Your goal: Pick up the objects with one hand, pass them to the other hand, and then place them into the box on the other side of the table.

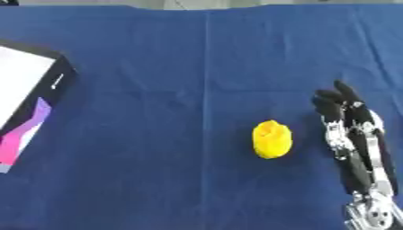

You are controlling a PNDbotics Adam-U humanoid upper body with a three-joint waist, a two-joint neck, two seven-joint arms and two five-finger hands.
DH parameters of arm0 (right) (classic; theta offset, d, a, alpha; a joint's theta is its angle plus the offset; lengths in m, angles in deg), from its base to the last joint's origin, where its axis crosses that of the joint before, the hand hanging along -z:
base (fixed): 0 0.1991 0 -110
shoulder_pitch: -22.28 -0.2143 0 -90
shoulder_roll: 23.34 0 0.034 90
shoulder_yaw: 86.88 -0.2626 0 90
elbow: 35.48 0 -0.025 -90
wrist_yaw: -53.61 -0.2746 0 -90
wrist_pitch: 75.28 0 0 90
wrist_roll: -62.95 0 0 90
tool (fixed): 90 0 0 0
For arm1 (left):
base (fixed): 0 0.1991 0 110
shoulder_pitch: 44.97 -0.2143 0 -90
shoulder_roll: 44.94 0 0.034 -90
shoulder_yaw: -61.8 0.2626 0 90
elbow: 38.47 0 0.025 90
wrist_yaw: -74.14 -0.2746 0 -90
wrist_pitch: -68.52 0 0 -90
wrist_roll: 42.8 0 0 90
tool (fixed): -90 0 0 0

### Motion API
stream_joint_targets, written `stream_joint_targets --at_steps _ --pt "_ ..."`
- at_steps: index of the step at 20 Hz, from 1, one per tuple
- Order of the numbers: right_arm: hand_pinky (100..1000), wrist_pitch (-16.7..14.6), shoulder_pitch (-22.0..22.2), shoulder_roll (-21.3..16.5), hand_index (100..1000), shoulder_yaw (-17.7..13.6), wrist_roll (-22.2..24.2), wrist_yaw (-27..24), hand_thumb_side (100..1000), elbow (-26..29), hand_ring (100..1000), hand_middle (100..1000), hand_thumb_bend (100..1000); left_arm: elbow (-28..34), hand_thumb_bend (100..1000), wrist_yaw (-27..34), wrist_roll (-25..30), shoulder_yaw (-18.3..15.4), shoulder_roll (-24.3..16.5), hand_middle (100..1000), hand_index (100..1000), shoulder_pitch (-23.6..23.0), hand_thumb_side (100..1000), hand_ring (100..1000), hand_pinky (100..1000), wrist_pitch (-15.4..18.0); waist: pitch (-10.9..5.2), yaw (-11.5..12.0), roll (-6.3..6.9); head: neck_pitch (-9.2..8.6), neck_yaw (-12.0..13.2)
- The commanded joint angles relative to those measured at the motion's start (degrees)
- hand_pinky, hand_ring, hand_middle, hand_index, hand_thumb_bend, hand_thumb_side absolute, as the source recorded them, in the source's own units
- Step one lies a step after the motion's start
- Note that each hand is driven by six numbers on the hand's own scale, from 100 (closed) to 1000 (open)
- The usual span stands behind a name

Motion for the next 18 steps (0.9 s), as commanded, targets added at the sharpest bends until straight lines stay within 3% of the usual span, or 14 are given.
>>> stream_joint_targets --at_steps 1,6,8,13,18 --pt "853 -1.5 1.3 -5.3 905 -1.6 -1.0 -1.1 678 0.6 781 734 100 0.5 213 -0.3 -0.2 -0.6 -1.8 780 867 0.0 968 730 889 0.1 -1.44 -0.4 -0.18 0.28 -1.6" --pt "852 1.9 5.5 -10.7 912 -3.3 -3.5 0.4 711 0.6 766 740 100 0.3 212 -0.5 -0.4 -0.7 -2.4 779 867 -0.6 970 730 889 0.0 -1.84 -1.1 -0.71 0.56 -2.5" --pt "871 4.4 8.5 -13.3 954 -3.9 -1.9 4.6 692 0.6 815 803 100 0.2 212 -0.7 -0.4 -0.8 -2.7 779 867 -0.9 971 730 889 0.0 -1.99 -1.6 -1.05 0.48 -2.2" --pt "890 10.2 15.5 -16.9 959 -2.7 0.8 17.4 595 0.6 851 830 100 0.2 212 -0.9 -0.6 -0.9 -3.2 779 867 -1.1 971 730 889 0.0 -2.16 -2.0 -1.55 0.62 -2.2" --pt "910 12.7 17.7 -20.4 961 -1.6 -0.2 22.9 485 0.6 874 843 100 0.1 211 -1.0 -0.6 -0.8 -3.4 779 866 -1.4 973 730 889 -0.1 -2.18 -2.1 -1.69 0.66 -2.6"
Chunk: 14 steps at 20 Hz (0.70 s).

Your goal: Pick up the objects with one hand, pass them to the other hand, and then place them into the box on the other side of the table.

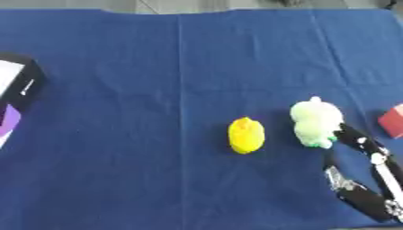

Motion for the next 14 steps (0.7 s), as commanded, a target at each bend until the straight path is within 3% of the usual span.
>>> stream_joint_targets --at_steps 1,5,10,14 --pt "912 1.4 0.1 -4.1 962 0.0 -0.4 2.6 480 0.6 876 844 100 0.5 211 -0.5 -0.1 -0.5 -1.6 779 866 0.1 973 730 889 0.0 -1.16 0.0 -0.04 0.13 -0.6" --pt "912 2.9 -1.6 -7.5 962 -1.1 0.1 0.9 466 0.6 870 837 100 0.5 212 -0.5 -0.1 -0.5 -1.5 779 866 0.2 973 730 889 0.0 -1.22 0.1 -0.13 0.07 -1.1" --pt "910 1.3 -5.2 -12.4 963 -6.6 -0.6 -8.4 452 0.6 861 833 100 0.4 210 -0.7 -0.2 -0.5 -1.7 780 866 -0.2 977 730 890 -0.1 -1.08 -0.2 -0.25 0.64 -1.1" --pt "914 2.3 -6.2 -15.6 964 -9.7 0.2 -12.4 424 0.6 868 838 100 0.4 210 -0.8 -0.3 -0.6 -1.8 780 866 -0.4 976 730 890 -0.1 -1.04 -0.3 -0.38 0.71 -1.4"
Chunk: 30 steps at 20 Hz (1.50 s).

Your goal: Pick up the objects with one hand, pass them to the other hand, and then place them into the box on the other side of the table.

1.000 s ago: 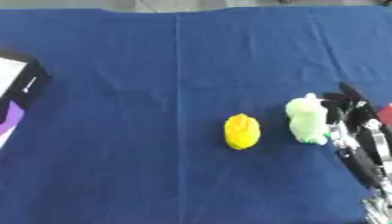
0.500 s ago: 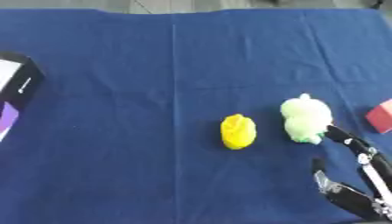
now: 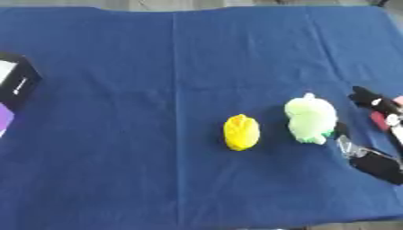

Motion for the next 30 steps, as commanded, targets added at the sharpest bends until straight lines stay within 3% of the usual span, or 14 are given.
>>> stream_joint_targets --at_steps 1,2,5,7,9,10,20,30 --pt "916 1.1 -0.9 -4.3 963 -2.7 1.2 -2.8 359 0.6 871 840 100 0.7 214 -0.5 -0.1 -0.6 -1.7 780 866 0.2 975 730 890 0.0 -1.02 -0.1 -0.05 0.19 -0.4" --pt "917 1.9 -1.2 -4.9 964 -2.8 2.0 -3.1 410 0.6 874 843 100 0.8 210 -0.5 -0.1 -0.5 -1.7 780 866 0.2 975 730 890 0.0 -1.03 0.0 -0.06 0.15 -0.5" --pt "920 4.6 -2.5 -6.4 967 -2.6 4.9 -3.0 358 0.6 880 848 110 0.8 210 -0.5 0.0 -0.5 -1.7 779 866 0.4 975 730 890 0.0 -0.99 0.3 -0.10 -0.21 -0.8" --pt "921 6.4 -3.6 -7.0 968 -2.2 7.2 -3.0 299 0.6 881 849 145 0.8 211 -0.4 0.0 -0.4 -1.7 779 866 0.5 975 730 890 0.0 -0.90 0.5 -0.16 -0.46 -1.1" --pt "920 7.8 -4.7 -7.5 963 -2.0 9.4 -3.4 127 0.6 875 843 229 0.9 211 -0.4 0.1 -0.3 -1.7 779 866 0.7 975 731 890 0.0 -0.77 0.7 -0.21 -0.70 -1.3" --pt "920 8.5 -5.3 -7.7 962 -1.9 10.4 -4.0 100 0.6 873 841 246 0.9 211 -0.4 0.1 -0.3 -1.6 779 866 0.8 975 731 890 -0.1 -0.70 0.9 -0.24 -0.87 -1.5" --pt "929 11.1 -8.1 -8.9 960 -2.4 16.1 -8.7 100 0.6 870 830 376 1.0 211 -0.3 0.4 -0.1 -1.7 778 866 1.1 978 731 891 -0.1 -0.17 1.4 -0.48 -2.35 -3.2" --pt "939 13.5 -8.4 -8.2 968 -0.3 21.1 -6.0 100 0.6 885 840 412 1.1 212 -0.1 0.5 0.0 -1.6 778 865 1.4 976 731 891 -0.1 0.02 1.9 -0.46 -2.27 -3.6"
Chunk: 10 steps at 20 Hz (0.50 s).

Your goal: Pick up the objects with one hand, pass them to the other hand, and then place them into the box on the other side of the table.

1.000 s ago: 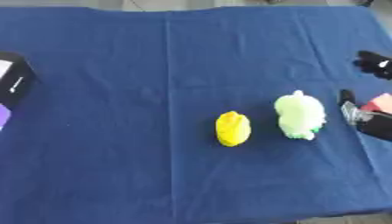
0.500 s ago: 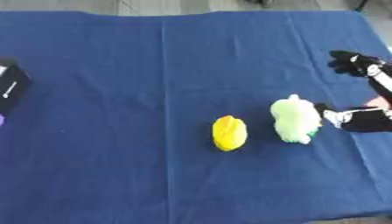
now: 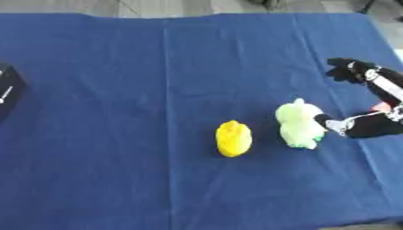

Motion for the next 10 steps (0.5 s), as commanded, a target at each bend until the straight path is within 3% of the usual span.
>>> stream_joint_targets --at_steps 1,10 --pt "939 0.6 -0.5 -1.4 969 0.4 1.3 1.9 100 0.5 886 841 413 1.1 212 0.1 0.2 0.0 -1.5 778 865 0.8 976 731 891 0.1 -0.63 0.2 0.12 -0.57 -0.1" --pt "942 3.1 -0.4 0.3 973 1.9 1.1 6.0 100 0.5 893 847 417 1.3 212 0.2 0.2 0.2 -1.0 778 865 1.5 979 731 891 0.1 0.46 0.9 0.37 -0.36 0.0"
